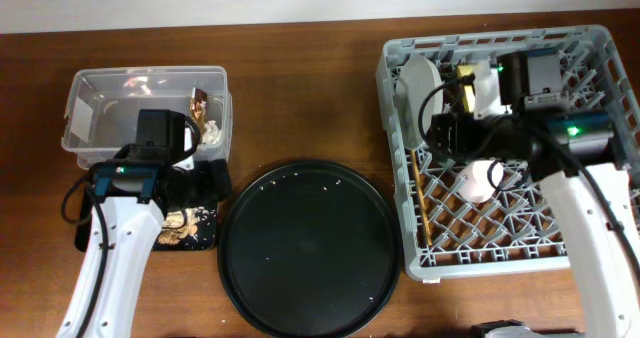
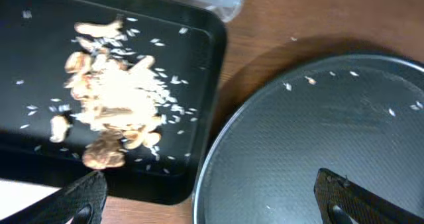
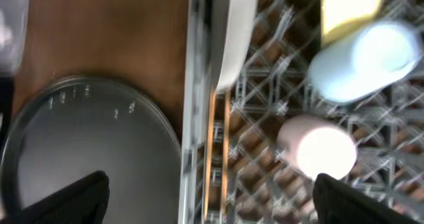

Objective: Sort waste into correct bins and load items into the dishwasher rack

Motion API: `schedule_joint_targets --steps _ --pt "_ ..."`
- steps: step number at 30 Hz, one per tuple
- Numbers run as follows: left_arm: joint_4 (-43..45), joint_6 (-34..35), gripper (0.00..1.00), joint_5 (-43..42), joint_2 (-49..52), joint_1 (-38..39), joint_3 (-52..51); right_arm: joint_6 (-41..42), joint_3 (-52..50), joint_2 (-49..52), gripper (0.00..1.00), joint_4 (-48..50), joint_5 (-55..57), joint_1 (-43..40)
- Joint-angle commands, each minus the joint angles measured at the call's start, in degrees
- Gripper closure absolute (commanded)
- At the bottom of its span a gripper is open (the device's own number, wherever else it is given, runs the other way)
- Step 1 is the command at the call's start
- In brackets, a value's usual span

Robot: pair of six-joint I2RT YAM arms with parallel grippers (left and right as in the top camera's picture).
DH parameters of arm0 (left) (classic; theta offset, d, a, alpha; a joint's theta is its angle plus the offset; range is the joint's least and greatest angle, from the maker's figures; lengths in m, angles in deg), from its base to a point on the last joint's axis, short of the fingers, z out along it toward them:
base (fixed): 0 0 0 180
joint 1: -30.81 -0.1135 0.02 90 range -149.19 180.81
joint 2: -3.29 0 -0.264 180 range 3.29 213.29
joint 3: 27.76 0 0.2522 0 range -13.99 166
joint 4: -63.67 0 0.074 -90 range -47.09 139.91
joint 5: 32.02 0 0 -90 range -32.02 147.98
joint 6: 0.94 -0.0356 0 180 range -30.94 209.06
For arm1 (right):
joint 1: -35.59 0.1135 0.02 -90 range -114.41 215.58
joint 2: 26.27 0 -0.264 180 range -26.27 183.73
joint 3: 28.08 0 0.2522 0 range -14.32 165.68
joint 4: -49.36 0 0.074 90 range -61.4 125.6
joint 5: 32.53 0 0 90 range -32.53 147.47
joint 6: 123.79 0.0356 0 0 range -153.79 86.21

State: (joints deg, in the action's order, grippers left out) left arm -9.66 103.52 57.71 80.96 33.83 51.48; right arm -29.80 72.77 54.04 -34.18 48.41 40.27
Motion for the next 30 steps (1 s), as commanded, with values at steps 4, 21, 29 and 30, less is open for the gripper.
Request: schedule_joint_targets --steps 4,21,29,30 --pt "-8.8 -4.0 0.01 -4.7 -0.8 -0.2 0.2 -3.8 -3.1 0.2 0.01 -6.1 -3.8 -2.6" --pt "1.5 -4.7 0.01 -4.9 -51.7 0.0 -21.8 -2.9 -38.9 -46.6 0.01 11.5 -1.2 -2.6" --pt "0.5 -4.7 0.01 -4.9 -52.6 0.0 -21.8 -2.9 -38.9 -46.8 0.01 11.5 -1.2 -2.6" --pt "0.5 -4.7 0.01 -4.9 -52.6 0.0 -21.8 -2.9 -38.9 -46.8 0.01 11.5 -1.2 -2.6"
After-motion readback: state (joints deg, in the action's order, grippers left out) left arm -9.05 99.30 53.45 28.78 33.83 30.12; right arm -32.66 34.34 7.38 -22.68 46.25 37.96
